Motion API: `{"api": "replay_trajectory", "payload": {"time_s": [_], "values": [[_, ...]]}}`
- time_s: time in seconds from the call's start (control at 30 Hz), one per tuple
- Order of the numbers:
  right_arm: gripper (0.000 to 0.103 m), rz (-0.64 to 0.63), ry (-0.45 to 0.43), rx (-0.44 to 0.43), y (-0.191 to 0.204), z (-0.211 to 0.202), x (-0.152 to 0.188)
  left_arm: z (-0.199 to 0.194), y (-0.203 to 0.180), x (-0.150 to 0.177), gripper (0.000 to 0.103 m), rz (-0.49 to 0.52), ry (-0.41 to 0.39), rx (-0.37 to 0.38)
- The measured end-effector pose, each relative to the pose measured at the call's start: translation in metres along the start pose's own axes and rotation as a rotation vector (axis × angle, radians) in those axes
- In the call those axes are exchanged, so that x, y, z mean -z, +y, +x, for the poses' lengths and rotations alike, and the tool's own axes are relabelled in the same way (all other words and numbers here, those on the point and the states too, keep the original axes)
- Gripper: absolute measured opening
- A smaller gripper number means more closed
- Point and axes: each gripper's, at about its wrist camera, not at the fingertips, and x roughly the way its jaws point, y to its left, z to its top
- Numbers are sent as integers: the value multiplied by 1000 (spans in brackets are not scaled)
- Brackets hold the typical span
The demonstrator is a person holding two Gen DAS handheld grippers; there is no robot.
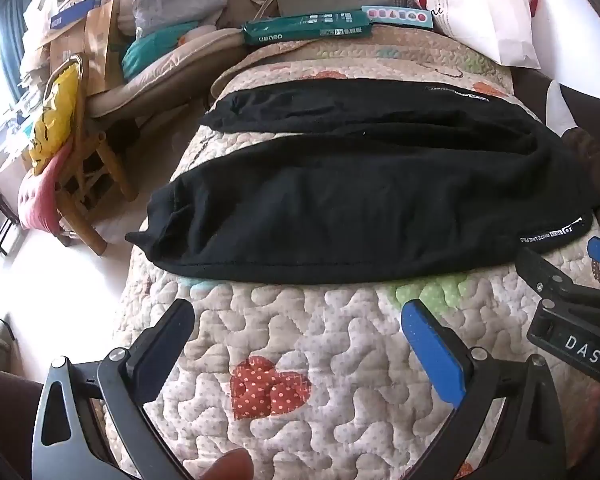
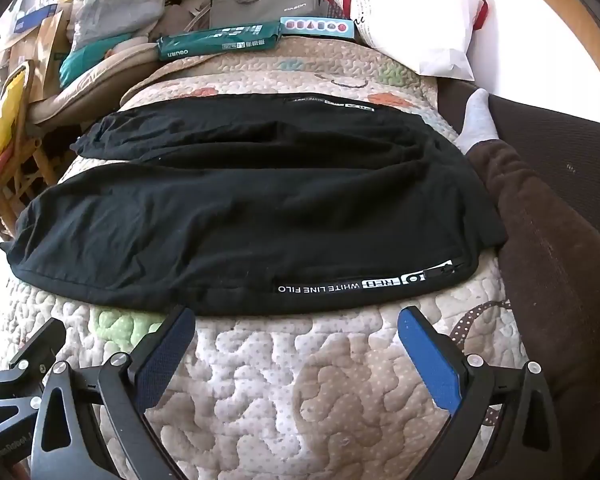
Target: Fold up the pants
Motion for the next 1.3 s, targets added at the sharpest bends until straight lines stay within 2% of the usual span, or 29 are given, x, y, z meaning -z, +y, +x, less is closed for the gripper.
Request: {"api": "replay_trajectory", "payload": {"time_s": [0.2, 0.33, 0.7, 0.8, 0.93, 1.17, 1.3], "values": [[103, -2, 8, 0, 0, 2, 0, 11, 8, 0, 103, -15, 36, 11], [103, -5, 14, -1, 2, 3, 0, 14, 5, 6, 103, -20, 1, 0], [103, -12, 31, 0, 3, 5, 1, 11, 4, 6, 103, -34, 37, 34], [103, -17, 40, -2, 4, 7, 3, 17, 2, 7, 103, -13, 57, 2], [103, -22, 46, -7, 6, 7, 4, 22, 3, 9, 103, -27, 91, 16], [103, -23, 57, -10, 8, 9, 5, 21, 1, 9, 103, -23, 84, 12], [103, -24, 60, -12, 8, 9, 5, 21, 0, 9, 103, -12, 106, 0]]}}
